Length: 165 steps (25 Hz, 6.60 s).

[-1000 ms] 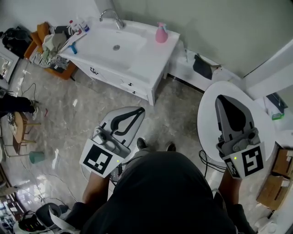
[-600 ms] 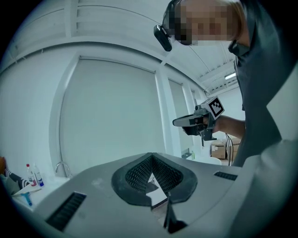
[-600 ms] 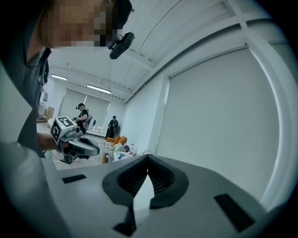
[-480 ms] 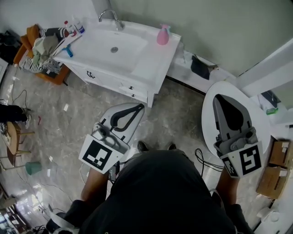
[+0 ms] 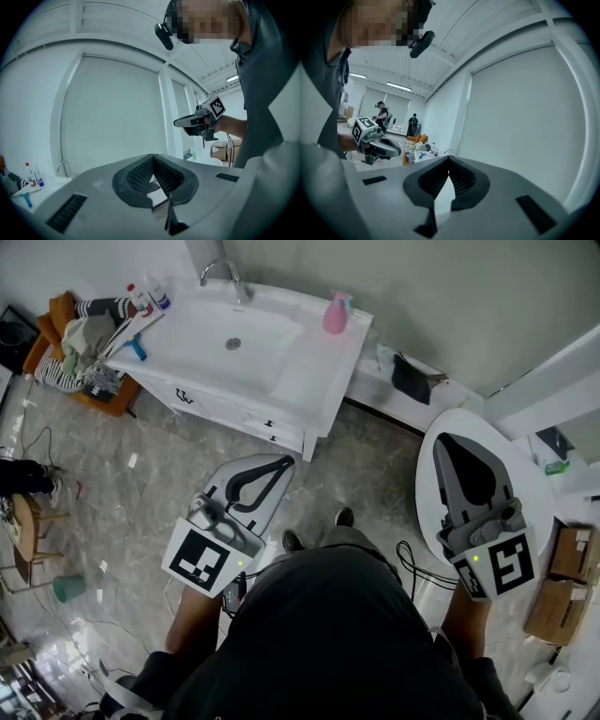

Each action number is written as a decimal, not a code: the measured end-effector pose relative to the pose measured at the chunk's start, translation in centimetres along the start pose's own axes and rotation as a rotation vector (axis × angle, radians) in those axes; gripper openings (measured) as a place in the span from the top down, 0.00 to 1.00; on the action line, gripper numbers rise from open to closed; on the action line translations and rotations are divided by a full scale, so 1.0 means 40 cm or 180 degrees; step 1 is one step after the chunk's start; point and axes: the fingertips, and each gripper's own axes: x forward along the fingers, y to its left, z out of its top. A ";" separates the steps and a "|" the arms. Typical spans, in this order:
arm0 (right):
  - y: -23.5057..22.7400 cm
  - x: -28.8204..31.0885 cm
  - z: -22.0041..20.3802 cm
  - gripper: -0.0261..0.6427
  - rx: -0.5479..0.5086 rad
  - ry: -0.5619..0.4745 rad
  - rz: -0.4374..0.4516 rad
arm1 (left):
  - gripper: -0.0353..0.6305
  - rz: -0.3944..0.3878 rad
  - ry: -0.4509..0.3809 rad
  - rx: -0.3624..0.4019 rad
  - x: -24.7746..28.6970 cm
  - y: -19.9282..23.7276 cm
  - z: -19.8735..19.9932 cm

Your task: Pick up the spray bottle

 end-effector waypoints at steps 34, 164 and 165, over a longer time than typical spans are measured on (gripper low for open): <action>-0.399 0.074 -0.154 0.95 0.0250 -0.0114 0.0584 | 0.94 0.0443 0.0377 0.0156 0.378 -0.070 0.029; -0.487 1.011 -0.453 0.94 -0.0030 0.1205 0.1393 | 0.94 0.1177 0.0600 -0.0314 0.455 0.494 -0.141; -0.486 1.015 -0.459 0.92 -0.0027 0.1225 0.1402 | 0.94 0.1171 0.0601 -0.0315 0.457 0.495 -0.142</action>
